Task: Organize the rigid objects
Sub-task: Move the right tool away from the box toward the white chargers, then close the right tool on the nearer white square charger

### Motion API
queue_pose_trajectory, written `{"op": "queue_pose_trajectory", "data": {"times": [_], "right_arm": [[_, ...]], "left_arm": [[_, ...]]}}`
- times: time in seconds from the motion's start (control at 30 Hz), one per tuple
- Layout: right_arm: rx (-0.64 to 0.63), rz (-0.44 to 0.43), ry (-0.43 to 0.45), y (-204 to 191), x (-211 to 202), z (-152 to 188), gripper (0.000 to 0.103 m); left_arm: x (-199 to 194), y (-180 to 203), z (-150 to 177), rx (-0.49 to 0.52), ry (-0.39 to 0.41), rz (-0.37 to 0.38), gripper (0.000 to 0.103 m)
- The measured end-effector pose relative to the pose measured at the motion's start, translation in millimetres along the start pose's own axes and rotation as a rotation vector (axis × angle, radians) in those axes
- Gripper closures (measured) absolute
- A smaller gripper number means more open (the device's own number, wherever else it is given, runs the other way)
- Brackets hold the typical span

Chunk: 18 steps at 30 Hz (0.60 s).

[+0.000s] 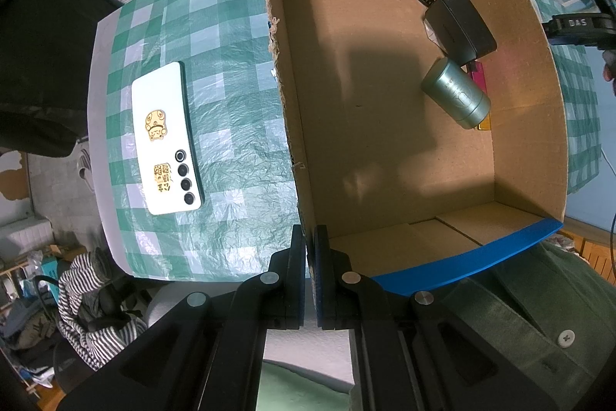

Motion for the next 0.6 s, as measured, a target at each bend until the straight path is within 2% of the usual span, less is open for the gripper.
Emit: {"op": "queue_pose_trajectory", "data": {"times": [0.5, 0.6], "right_arm": [[0.026, 0.03, -0.014, -3, 36, -12, 0.035], [0.027, 0.025, -0.027, -6, 44, -10, 0.049]], "left_arm": [[0, 0, 0, -0.001, 0.0, 0.0, 0.099], [0, 0, 0, 0.001, 0.0, 0.0, 0.099]]}}
Point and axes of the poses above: each gripper's, at about its wrist camera, not at the fingertips, and x roughly the way its jaws point, y to its right, z to its underside, the point moved 4 cm from there along x, roughly the way its jaws point, and after that the axes turned 10 degrees about z, right-handed, at the moved point
